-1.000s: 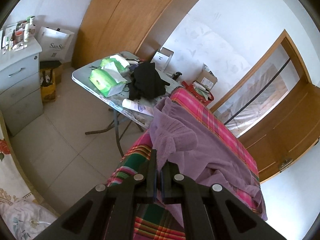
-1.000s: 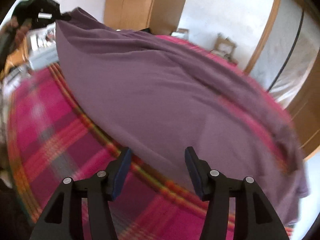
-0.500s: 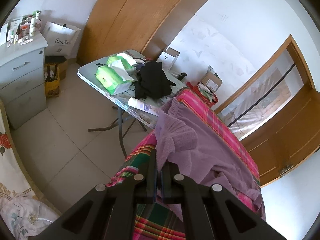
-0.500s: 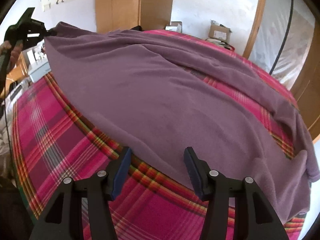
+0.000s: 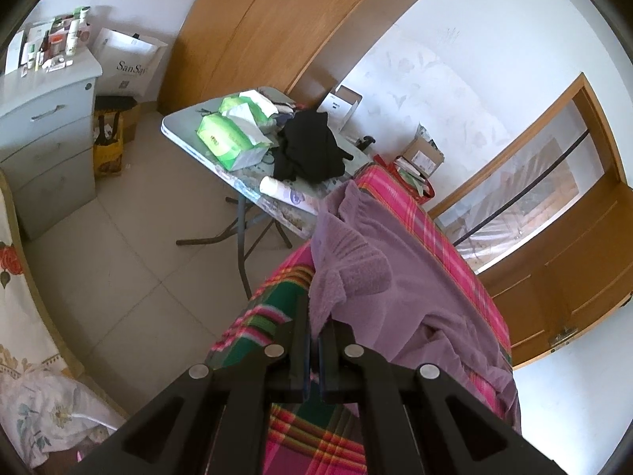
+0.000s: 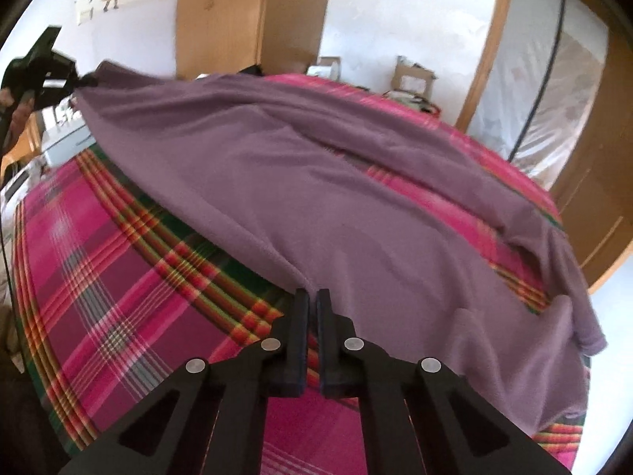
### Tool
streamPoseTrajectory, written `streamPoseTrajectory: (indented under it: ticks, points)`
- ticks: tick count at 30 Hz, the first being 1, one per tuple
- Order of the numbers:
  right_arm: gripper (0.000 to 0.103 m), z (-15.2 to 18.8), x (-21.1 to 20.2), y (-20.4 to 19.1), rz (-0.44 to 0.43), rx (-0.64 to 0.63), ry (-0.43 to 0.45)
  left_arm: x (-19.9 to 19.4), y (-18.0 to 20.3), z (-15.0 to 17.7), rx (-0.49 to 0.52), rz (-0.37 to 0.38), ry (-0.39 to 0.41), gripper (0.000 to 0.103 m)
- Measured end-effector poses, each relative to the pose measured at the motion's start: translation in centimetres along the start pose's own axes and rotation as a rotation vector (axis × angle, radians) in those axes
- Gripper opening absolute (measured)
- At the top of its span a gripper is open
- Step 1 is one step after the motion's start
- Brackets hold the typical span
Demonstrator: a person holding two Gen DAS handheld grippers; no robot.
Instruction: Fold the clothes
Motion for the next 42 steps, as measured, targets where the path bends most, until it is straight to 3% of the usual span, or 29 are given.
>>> streamPoseTrajectory:
  ticks: [8,13,24,30,42]
  points:
    - [0.003,0.4,-3.6,2.6,0.074,0.041,0.048,-0.6,-0.3,3.6,-0.036,0.026,-0.038,0.002]
    - [0.003,1.5,-5.5,3.2,0.111,0.046,0.059,-1.0,-1.2,6.1,-0.108,0.055,-0.058,0.002]
    - [0.003,5.0,-9.5,5.4,0.18,0.109,0.047,-1.9,-1.1,10.7,-0.16,0.125,-0.109,0.002]
    - [0.003,6.2,-11.9,5.1,0.202,0.125,0.053,-2.4,-1.9,12.9,-0.192,0.125,-0.136,0.002]
    - [0.003,9.1,-10.7,3.1,0.139,0.106,-0.078,-3.2,-4.8,14.3,-0.248,0.092,-0.154,0.002]
Point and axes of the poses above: each gripper's, at about its wrist camera, not at the fingertips, and x roughly the way its jaws point, y to its right, z to its underside, the point moved 7 cm from there along x, roughly the way its jaws point, and after that the axes turned 9 degrees about z, right-handed, at the moved point
